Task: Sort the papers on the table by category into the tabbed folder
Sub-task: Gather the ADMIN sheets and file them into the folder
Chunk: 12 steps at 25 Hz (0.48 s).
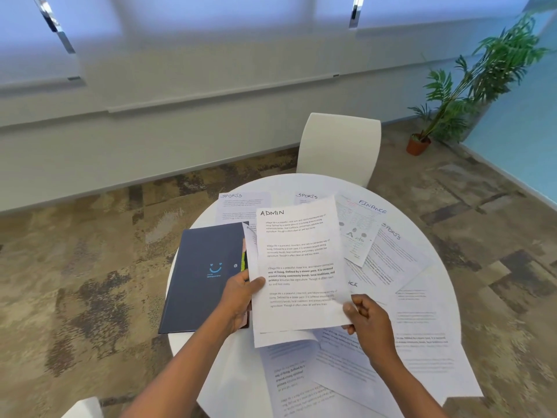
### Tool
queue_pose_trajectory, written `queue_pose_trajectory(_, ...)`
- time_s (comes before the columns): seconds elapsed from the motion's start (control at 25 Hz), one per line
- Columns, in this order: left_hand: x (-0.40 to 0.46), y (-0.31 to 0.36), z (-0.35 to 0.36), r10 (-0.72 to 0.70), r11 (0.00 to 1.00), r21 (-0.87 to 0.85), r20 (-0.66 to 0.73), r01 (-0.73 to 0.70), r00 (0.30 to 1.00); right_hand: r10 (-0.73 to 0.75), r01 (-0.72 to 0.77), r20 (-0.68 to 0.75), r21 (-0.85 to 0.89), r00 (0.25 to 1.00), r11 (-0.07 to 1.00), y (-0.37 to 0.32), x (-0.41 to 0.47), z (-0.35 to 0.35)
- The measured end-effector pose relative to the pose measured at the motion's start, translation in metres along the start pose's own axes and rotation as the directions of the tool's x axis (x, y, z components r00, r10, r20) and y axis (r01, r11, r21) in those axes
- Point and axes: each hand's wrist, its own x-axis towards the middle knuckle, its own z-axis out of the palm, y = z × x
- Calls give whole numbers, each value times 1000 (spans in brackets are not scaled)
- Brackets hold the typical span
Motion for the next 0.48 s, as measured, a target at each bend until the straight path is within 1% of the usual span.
queue_pose_trajectory(0.2,-6,-3,0,-9,999,-38,-6,8,1000,28,-28,64,6,998,1000,12,-8,11)
queue_pose_trajectory(0.36,-14,2,0,-3,1000,0,3,3,1000,73,-78,74,64,995,995,16,-14,15)
queue_pose_trajectory(0.44,-18,6,-3,4,1000,18,56,-5,998,192,-205,91,168,977,964,17,-11,16)
queue_pose_trajectory(0.48,-19,10,-5,9,1000,28,94,-12,996,263,-285,120,237,957,929,19,-7,18)
